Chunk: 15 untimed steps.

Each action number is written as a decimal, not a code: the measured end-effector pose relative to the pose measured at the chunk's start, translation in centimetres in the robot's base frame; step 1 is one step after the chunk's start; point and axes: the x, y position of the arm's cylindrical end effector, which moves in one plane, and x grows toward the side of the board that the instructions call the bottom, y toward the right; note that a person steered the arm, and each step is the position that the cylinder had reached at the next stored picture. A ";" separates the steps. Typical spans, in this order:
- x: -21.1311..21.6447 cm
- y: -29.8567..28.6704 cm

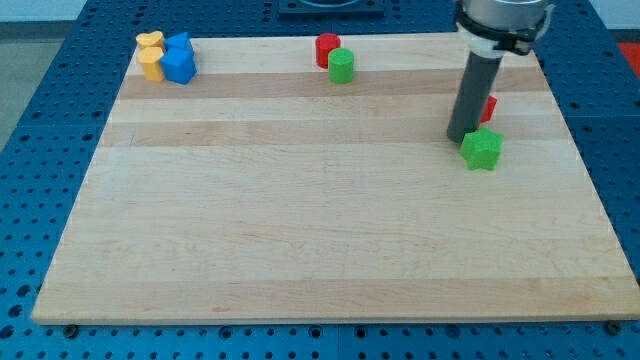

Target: Push the red star into the green star

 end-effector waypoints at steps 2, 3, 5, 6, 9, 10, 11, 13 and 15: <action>-7.8 -5.6; -12.1 0.2; -9.4 3.2; -7.3 3.2; -6.5 1.6; -5.2 1.3; -3.9 2.2; -7.0 2.4; -7.5 -8.7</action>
